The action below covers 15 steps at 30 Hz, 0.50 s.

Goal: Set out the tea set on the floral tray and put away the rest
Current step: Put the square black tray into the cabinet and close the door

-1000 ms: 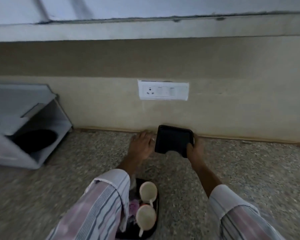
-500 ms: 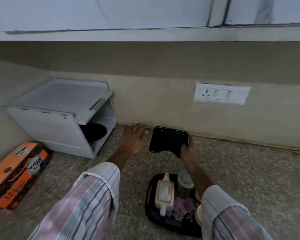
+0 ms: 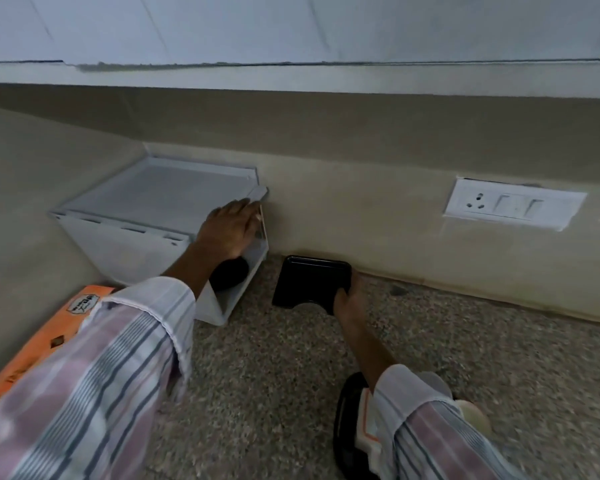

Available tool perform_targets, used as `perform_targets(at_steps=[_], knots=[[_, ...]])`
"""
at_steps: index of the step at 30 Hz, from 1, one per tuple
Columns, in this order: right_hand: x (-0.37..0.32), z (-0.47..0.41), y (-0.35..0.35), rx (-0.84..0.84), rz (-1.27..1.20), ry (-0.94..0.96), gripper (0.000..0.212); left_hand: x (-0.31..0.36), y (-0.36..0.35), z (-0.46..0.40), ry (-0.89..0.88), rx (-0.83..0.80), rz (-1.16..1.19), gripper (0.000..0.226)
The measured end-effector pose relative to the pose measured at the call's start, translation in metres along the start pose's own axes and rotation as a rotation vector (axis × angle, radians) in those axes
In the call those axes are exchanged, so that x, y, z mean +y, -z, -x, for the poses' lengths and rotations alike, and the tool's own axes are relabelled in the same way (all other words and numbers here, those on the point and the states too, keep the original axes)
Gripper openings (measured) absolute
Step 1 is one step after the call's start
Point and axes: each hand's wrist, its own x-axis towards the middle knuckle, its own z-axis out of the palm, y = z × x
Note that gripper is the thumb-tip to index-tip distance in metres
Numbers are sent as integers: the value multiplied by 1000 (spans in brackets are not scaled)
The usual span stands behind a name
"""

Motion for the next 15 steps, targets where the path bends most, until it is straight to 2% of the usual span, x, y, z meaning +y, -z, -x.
perform_targets(at_steps=[5,10,15], knots=[[-6,-9,-54,-19,-36,-44,56,-40,6,-20,-21,-186,3,67],[-8,-19,-99,-29,-16,-62,57,-60,7,-32,51,-310,63,60],[-4,-36,-142,-30,11,-95,56,-69,4,-33,55,-323,134,64]])
